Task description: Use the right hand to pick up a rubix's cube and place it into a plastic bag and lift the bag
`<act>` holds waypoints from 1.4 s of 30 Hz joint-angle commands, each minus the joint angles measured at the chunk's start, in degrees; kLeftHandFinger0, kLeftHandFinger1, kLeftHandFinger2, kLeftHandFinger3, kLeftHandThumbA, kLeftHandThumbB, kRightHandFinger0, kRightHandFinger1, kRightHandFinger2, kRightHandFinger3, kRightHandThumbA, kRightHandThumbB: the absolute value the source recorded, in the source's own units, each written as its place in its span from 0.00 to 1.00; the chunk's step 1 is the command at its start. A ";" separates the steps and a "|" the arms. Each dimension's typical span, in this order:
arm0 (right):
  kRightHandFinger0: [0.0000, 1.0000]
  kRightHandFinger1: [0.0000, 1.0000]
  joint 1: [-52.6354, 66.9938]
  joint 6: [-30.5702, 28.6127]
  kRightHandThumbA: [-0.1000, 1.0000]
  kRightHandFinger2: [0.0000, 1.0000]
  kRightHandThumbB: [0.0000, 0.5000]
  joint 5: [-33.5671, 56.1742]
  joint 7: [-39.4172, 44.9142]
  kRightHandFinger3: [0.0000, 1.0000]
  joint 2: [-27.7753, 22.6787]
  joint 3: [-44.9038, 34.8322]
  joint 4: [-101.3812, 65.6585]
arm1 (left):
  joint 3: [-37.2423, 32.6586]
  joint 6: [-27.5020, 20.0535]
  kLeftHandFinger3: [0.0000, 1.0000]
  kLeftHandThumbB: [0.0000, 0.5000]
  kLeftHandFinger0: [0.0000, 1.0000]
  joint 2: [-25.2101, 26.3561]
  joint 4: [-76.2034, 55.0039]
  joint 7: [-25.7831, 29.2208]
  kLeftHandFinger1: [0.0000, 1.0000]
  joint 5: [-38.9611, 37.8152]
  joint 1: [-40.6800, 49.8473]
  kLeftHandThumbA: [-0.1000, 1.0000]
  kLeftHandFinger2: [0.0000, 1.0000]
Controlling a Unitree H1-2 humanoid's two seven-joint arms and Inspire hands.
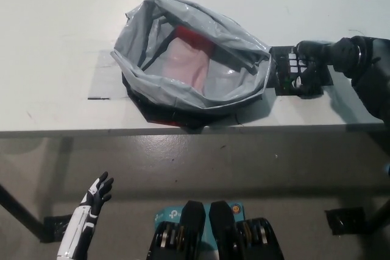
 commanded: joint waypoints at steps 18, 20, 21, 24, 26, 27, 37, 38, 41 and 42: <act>0.15 0.73 -2.06 -2.75 0.00 0.97 0.38 6.17 -13.34 0.90 -0.45 -10.92 1.02 | 0.78 -1.34 1.00 0.72 1.00 0.86 -1.02 -0.25 1.00 -0.05 0.13 1.00 1.00; 0.17 0.73 -2.25 -2.55 0.00 0.97 0.38 7.35 -13.96 0.92 -0.37 -12.95 1.04 | 0.83 -1.25 1.00 0.73 1.00 0.90 -0.94 -0.34 1.00 -0.23 -0.01 1.00 1.00; 0.20 0.75 -2.38 -2.47 0.00 0.98 0.41 8.40 -14.62 0.92 -0.33 -14.62 0.92 | 0.86 -0.83 1.00 0.73 1.00 0.86 -1.06 -0.38 1.00 -0.34 -0.10 1.00 1.00; 0.25 0.79 -2.67 -2.15 0.00 1.00 0.33 12.67 -15.42 0.95 -0.20 -20.55 0.27 | 0.93 -0.38 1.00 0.73 1.00 0.73 -1.28 -0.37 1.00 -0.43 -0.05 1.00 1.00; 0.21 0.73 -3.15 -1.51 0.00 1.00 0.34 14.80 -16.98 1.00 0.10 -24.12 0.38 | 0.99 -0.44 1.00 0.73 1.00 0.69 -1.27 -0.29 1.00 -0.35 0.02 1.00 1.00; 0.19 0.72 -3.28 -1.32 0.00 1.00 0.34 15.48 -17.37 1.00 0.20 -25.30 0.40 | 1.01 -0.44 1.00 0.73 1.00 0.68 -1.30 -0.26 1.00 -0.32 0.05 1.00 1.00; 0.00 0.39 -5.47 3.89 0.00 0.96 0.26 34.80 -16.11 0.98 1.23 -50.27 0.71 | 1.10 -1.08 1.00 0.75 1.00 0.48 -1.14 0.14 1.00 0.17 0.15 1.00 1.00; 0.00 0.41 -5.62 3.66 0.00 0.98 0.26 35.52 -15.43 0.91 1.21 -51.32 0.84 | 1.11 -1.09 1.00 0.76 1.00 0.48 -1.13 0.18 1.00 0.23 0.14 1.00 1.00; 0.00 0.47 -7.01 5.18 0.00 0.97 0.30 39.65 -12.93 0.99 1.46 -57.08 0.52 | 1.02 -0.76 1.00 0.73 1.00 0.55 -1.15 0.12 1.00 0.41 0.14 1.00 1.00; 0.00 0.48 -7.37 5.84 0.00 0.99 0.29 40.11 -12.93 1.00 1.57 -57.96 0.31 | 1.02 -0.63 1.00 0.72 1.00 0.53 -1.21 0.05 1.00 0.28 0.15 1.00 1.00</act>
